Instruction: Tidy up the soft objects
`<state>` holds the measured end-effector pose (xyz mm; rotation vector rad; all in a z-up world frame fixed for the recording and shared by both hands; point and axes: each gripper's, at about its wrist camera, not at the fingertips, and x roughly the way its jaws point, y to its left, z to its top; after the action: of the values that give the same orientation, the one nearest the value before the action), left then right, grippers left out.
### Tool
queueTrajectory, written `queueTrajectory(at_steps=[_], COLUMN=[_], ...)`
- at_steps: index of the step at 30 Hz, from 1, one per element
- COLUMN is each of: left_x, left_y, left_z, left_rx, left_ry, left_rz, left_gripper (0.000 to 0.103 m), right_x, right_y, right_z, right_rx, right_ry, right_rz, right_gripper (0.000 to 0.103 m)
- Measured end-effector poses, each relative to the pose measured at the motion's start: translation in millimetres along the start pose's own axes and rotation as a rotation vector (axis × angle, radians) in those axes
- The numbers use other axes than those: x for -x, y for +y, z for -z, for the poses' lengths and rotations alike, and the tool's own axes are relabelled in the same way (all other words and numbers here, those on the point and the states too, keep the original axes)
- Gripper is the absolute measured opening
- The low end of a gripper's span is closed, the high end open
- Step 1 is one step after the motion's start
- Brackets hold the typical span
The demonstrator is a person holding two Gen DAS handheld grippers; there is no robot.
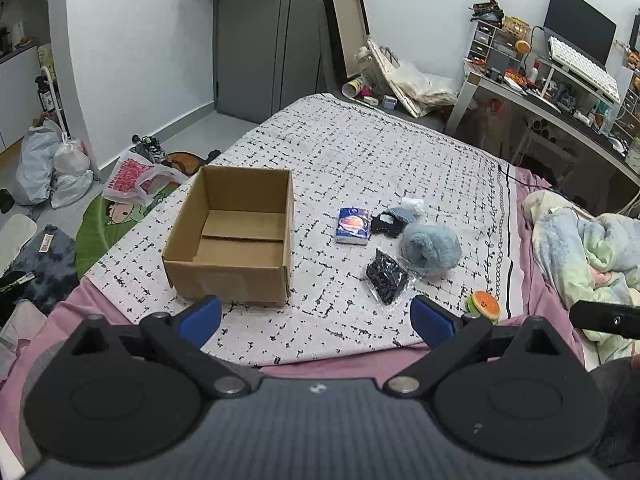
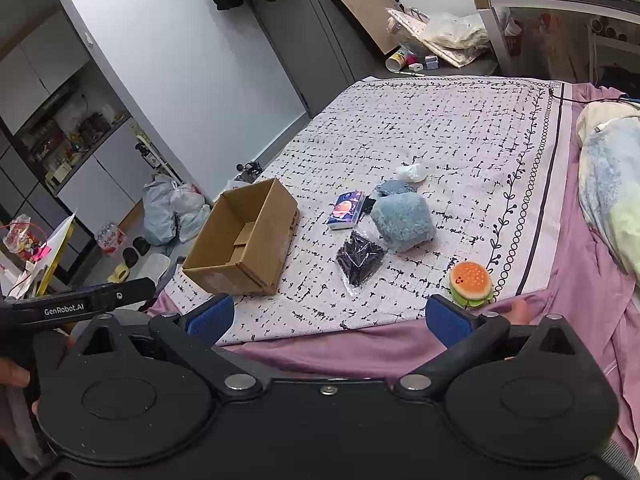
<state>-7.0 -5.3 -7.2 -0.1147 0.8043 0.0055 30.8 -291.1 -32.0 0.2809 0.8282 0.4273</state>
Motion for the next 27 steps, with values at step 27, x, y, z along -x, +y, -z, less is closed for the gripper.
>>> queueTrajectory(at_steps=[27], left_x=[-7.5], left_y=[1.0], left_z=[4.0], left_rx=[-0.005], left_ry=[0.025], left_rz=[-0.001], left_gripper=[0.100], right_x=[-3.0], right_y=[-1.3], right_z=[0.9], right_rx=[-0.001], right_ry=[0.011], right_rz=[0.014], right_gripper=[0.103])
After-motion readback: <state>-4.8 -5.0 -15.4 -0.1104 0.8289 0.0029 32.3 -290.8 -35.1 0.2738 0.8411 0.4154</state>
